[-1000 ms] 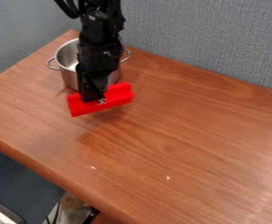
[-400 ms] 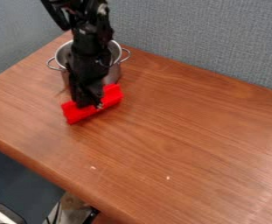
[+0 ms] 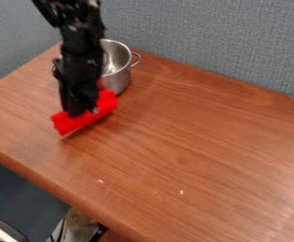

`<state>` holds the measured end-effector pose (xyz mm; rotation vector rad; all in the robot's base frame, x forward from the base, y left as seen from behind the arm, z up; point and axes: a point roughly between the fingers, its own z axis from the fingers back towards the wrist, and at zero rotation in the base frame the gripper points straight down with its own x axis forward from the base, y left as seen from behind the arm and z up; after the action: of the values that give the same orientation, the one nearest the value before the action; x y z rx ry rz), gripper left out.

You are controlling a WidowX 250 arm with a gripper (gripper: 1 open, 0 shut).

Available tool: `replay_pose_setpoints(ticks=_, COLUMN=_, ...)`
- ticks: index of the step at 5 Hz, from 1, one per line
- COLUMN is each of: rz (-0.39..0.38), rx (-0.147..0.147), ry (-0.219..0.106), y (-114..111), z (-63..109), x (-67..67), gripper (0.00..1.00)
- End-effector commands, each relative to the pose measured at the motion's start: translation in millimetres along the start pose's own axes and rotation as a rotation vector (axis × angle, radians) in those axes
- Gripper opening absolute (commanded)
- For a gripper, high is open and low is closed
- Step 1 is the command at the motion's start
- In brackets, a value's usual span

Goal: Put the red object in the metal pot

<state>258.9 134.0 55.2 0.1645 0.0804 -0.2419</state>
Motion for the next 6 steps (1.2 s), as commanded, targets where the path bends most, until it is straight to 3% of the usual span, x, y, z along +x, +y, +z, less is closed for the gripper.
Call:
replay_pose_setpoints(ticks=1, rz=0.074, rx=0.046, ry=-0.084, y=29.5, z=39.8, x=-8.7, gripper=0.0)
replay_pose_setpoints(ticks=3, rz=0.08, rx=0.057, ry=-0.084, y=39.9, z=42.2, x=-24.7, gripper=0.0)
replay_pose_setpoints(ticks=5, rz=-0.055, rx=0.054, ry=-0.126, y=23.3, z=66.7, x=-12.8, gripper=0.0)
replay_pose_setpoints(ticks=6, rz=-0.026, rx=0.041, ry=-0.135, y=13.6, z=61.7, x=-10.5, gripper=0.0)
